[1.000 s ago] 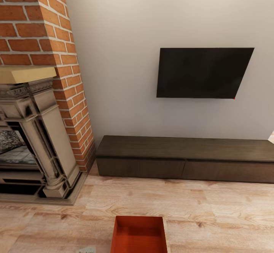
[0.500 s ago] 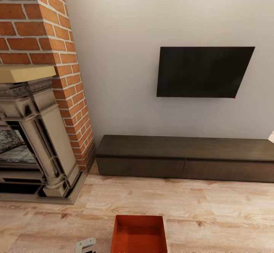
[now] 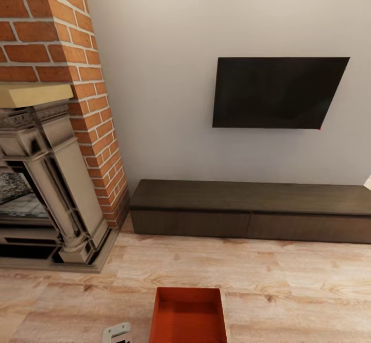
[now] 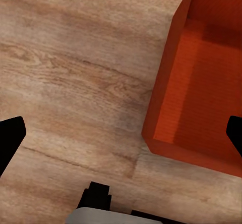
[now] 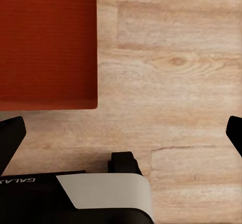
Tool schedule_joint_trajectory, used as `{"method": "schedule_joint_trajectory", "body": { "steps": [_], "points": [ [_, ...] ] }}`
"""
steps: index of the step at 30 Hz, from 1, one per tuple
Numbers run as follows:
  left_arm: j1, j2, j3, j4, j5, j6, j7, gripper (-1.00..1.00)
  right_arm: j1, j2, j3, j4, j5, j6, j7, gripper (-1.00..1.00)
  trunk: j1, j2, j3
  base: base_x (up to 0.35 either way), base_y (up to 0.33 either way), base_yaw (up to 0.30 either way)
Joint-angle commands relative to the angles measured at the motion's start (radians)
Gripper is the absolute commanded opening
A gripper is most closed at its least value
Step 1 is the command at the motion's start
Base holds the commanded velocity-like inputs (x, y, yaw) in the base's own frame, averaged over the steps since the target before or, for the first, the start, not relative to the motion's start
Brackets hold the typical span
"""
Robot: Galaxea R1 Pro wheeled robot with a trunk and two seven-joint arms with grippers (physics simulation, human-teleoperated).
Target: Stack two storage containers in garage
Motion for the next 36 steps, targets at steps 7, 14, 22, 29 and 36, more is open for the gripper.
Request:
{"method": "schedule_joint_trajectory", "body": {
  "steps": [7,14,22,29,36],
  "points": [
    [-0.001,-0.001,0.002,-0.082,0.004,-0.003,0.011,1.00,-0.001,-0.007,0.009,-0.046,-0.009,-0.002,-0.045,1.00,0.000,-0.001,-0.013,0.000,0.000,0.000],
    [-0.001,-0.007,0.001,-0.253,-0.002,0.015,0.082,1.00,-0.001,-0.014,0.013,-0.184,-0.003,0.007,-0.143,1.00,0.000,-0.001,-0.024,0.000,0.000,0.000],
    [-0.002,-0.007,-0.002,-0.315,-0.002,0.017,0.093,1.00,-0.001,-0.015,0.013,-0.260,-0.001,0.013,-0.184,1.00,0.000,-0.001,-0.037,0.000,0.000,0.000],
    [-0.005,-0.007,-0.002,-0.309,-0.002,0.025,0.089,1.00,-0.001,-0.015,0.014,-0.267,0.000,0.014,-0.190,1.00,0.000,-0.001,-0.049,0.000,0.000,0.000],
    [-0.005,-0.037,-0.008,-0.289,-0.103,0.103,0.093,1.00,-0.001,-0.014,0.017,-0.269,0.090,0.014,-0.205,1.00,0.000,-0.001,-0.060,0.000,0.000,0.000]
  ]
}}
